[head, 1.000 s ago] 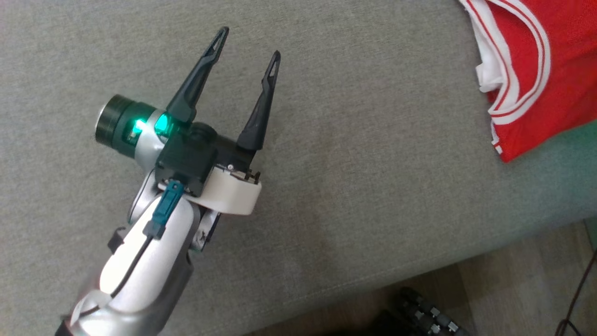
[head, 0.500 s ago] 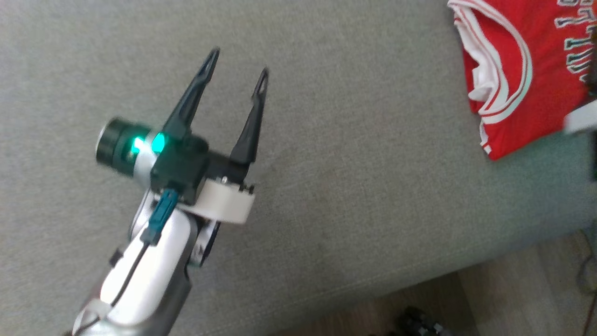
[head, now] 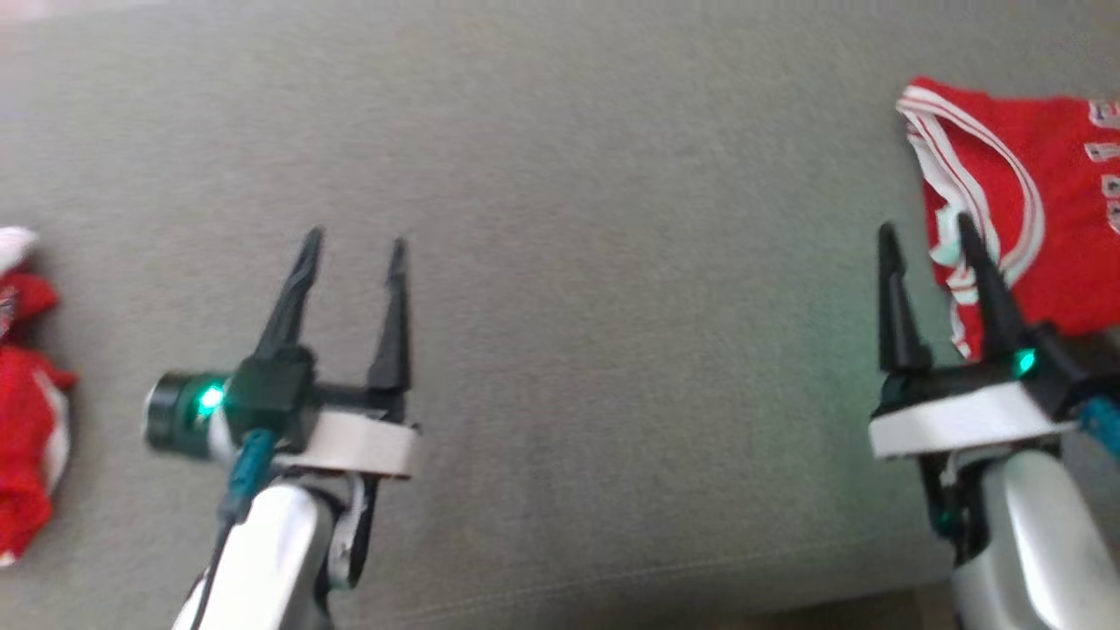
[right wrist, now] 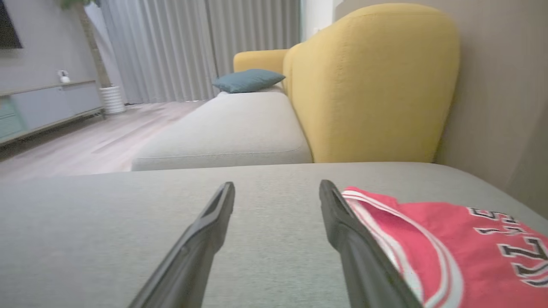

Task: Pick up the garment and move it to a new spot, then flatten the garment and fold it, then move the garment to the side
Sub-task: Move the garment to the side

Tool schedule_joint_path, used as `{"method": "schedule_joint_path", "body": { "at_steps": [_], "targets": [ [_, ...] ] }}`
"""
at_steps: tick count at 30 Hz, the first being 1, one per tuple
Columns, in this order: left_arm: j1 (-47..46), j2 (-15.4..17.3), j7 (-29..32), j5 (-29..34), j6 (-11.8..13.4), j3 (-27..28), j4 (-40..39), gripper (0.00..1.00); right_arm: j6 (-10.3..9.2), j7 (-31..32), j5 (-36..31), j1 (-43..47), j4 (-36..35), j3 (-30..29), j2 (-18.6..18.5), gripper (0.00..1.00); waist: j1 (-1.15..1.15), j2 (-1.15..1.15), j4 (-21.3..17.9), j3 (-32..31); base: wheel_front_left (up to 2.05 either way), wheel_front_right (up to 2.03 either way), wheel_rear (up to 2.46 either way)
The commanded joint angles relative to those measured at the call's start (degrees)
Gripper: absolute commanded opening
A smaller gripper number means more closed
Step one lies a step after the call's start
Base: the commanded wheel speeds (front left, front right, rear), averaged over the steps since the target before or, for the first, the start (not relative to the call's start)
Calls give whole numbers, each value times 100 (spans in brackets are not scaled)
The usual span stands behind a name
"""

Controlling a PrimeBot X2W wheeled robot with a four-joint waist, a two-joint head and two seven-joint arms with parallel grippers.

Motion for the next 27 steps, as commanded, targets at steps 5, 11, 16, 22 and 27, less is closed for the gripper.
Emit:
{"method": "schedule_joint_path", "body": {
  "at_steps": [5,11,16,22,27],
  "targets": [
    [314,109,-28,-158,179,553,-131,100,20,214,-48,397,-529,233,134,100,0,0,493,-484,0,0,0],
    [743,183,-28,-294,171,776,-30,100,20,419,-48,814,-832,163,249,100,0,0,701,-806,0,0,0],
    [987,207,-28,-353,125,810,64,100,20,585,-33,1152,-1022,85,304,100,0,0,721,-1044,0,0,0],
    [1229,242,-25,-402,77,757,207,100,20,771,-34,1576,-1226,26,335,100,0,0,686,-1360,0,0,0],
    [1338,270,5,-430,73,720,267,100,20,803,34,1759,-1294,39,340,100,0,0,677,-1523,0,0,0]
  ]
}}
